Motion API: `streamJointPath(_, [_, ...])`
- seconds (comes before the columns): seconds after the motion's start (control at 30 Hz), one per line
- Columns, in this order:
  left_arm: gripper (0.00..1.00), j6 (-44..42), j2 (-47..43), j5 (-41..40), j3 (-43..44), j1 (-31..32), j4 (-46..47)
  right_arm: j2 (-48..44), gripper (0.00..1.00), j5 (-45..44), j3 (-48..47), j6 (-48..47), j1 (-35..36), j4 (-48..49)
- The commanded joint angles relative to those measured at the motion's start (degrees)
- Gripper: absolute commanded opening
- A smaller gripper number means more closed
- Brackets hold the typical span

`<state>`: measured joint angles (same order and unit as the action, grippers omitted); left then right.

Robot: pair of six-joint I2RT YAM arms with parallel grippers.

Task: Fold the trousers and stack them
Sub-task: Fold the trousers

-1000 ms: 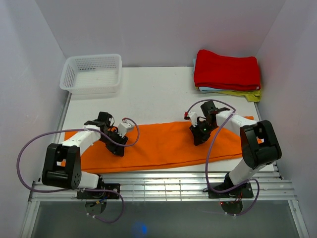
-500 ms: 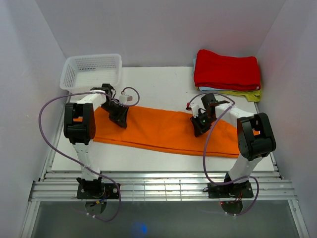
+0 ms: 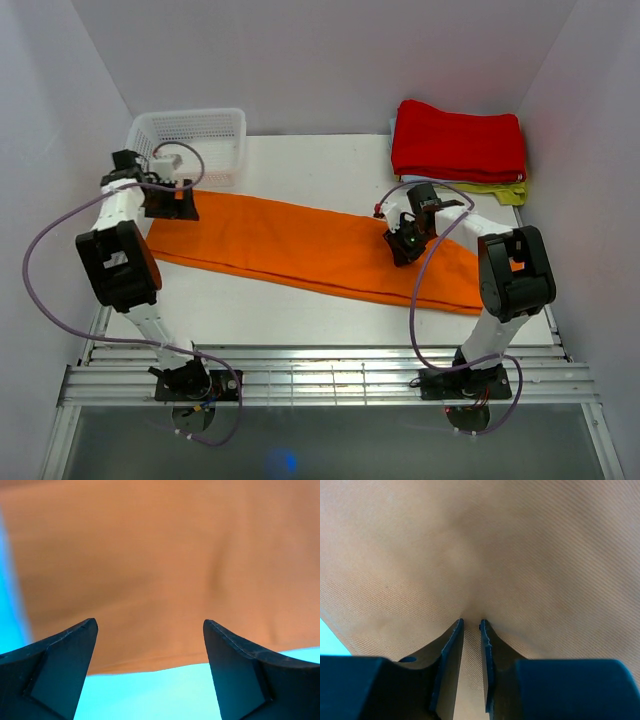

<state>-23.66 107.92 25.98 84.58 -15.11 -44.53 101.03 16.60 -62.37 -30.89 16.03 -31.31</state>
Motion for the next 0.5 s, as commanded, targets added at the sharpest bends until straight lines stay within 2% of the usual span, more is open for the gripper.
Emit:
streamJointPath(0.0, [0.98, 0.8, -1.2, -1.1, 7.7, -7.2, -1.6, -0.7, 0.28, -5.3, 4.7, -7.7, -0.8, -0.2])
streamJointPath(0.1, [0.98, -1.6, 4.9, -2.2, 13.9, -10.6, -5.2, -2.7, 0.28, -7.5, 8.4, -10.7, -0.8, 0.1])
streamJointPath(0.23, [0.98, -2.4, 8.8, -5.4, 14.4, -11.6, -4.6, -4.8, 0.28, -9.9, 10.6, -12.8, -1.0, 0.0])
streamJointPath(0.47, [0.78, -1.1, 12.2, -6.5, 11.1, -12.3, -1.4, -5.9, 0.29, -12.6, 11.0, -14.9, -1.6, -0.4])
